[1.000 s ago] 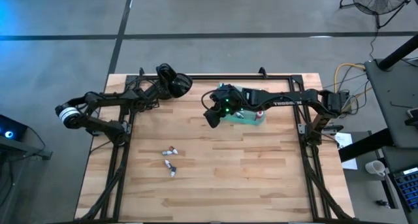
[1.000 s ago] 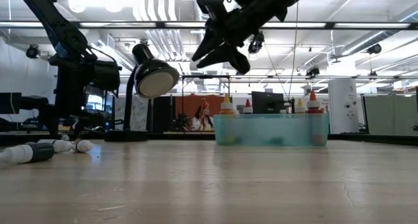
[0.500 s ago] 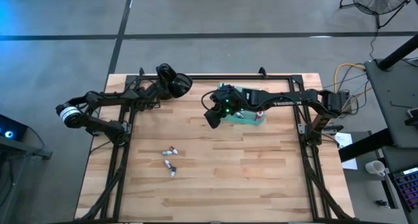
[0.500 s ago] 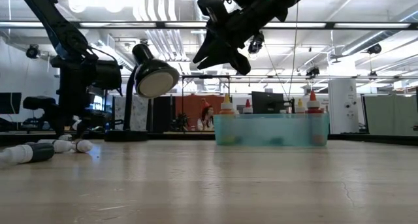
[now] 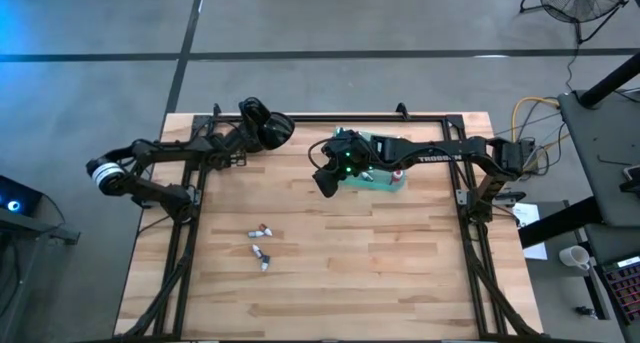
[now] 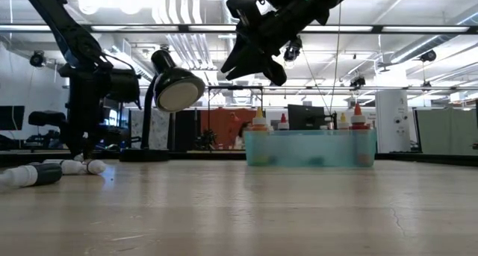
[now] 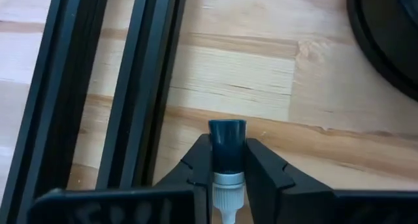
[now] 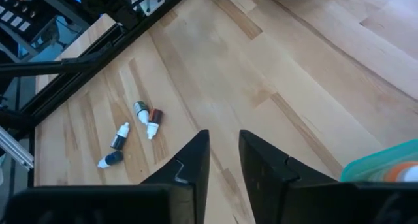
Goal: Pick & Place food coloring
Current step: Put the dark blue food coloring bottle into the green bin
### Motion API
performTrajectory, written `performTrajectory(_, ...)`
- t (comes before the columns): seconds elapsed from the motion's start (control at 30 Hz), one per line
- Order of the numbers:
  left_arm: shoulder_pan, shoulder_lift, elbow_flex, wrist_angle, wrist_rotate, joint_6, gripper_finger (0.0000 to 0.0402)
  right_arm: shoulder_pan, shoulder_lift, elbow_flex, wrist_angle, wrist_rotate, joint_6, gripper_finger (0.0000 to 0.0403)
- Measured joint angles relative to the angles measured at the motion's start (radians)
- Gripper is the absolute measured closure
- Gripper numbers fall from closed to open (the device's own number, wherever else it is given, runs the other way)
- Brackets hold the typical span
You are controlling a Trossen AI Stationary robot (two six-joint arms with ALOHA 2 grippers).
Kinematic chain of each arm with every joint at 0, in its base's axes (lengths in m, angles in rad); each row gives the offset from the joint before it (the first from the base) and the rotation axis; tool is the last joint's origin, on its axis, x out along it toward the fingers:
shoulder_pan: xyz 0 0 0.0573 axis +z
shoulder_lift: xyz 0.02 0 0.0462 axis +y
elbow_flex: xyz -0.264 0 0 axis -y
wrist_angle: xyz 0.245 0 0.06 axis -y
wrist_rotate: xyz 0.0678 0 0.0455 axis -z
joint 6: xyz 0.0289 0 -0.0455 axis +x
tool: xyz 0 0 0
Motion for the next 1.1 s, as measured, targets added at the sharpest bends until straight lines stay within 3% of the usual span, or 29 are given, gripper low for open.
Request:
performTrajectory(0.3, -0.038, -0.021, 0.002, -0.093, 0.208, 0.022, 0.0350, 0.000, 0.000, 0.000, 0.005, -0.004, -0.004, 0.0326)
performTrajectory(0.47, -0.166, -0.143, -0.005, -0.285, 0.245, 0.016, 0.0352, 0.000, -0.025, 0.000, 0.003, 0.032, -0.059, 0.0324)
performTrajectory(0.57, -0.271, -0.251, -0.007, -0.273, 0.260, -0.022, 0.0359, 0.000, -0.059, 0.000, 0.002, 0.079, -0.071, 0.0324)
performTrajectory(0.67, -0.377, -0.359, -0.006, -0.177, 0.275, -0.035, 0.0360, 0.009, -0.101, -0.001, -0.001, 0.140, -0.167, 0.0325)
performTrajectory(0.83, -0.561, -0.466, -0.005, 0.190, 0.318, 0.021, 0.0354, 0.041, -0.203, 0.001, -0.005, 0.268, -0.287, 0.0333)
performTrajectory(1.0, -0.641, -0.397, 0.018, 0.649, 0.315, 0.173, 0.0349, 0.047, -0.275, -0.001, -0.086, 0.404, -0.291, 0.0335)
performTrajectory(1.1, -0.640, -0.279, 0.098, 0.726, 0.323, 0.181, 0.0349, 0.059, -0.323, 0.000, -0.138, 0.472, -0.290, 0.0335)
